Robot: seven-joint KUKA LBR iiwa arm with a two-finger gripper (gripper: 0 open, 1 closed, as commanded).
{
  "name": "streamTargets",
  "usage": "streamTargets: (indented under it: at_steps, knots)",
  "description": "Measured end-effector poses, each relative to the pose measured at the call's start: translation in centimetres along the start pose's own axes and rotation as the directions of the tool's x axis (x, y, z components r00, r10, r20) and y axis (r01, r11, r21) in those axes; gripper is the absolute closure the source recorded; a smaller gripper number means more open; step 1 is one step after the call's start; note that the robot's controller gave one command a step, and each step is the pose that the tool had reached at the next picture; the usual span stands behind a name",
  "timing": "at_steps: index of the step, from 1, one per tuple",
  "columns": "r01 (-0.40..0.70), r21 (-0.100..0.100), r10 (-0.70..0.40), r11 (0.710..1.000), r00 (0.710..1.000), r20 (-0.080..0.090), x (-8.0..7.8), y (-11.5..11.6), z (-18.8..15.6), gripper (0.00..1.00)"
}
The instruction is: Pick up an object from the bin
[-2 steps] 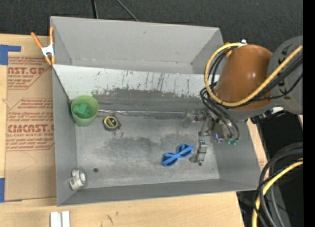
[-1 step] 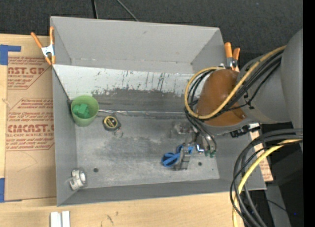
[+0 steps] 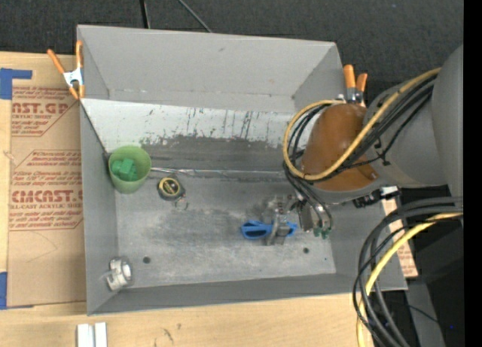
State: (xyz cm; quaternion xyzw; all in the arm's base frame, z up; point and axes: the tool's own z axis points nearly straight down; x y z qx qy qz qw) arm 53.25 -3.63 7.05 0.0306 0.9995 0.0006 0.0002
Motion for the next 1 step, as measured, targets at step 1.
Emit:
streamTargets:
  at_steps: [1]
  knots:
    - [0.002,0.000,-0.002,1.000,1.000,0.009,0.15,-0.53,-15.66,1.00]
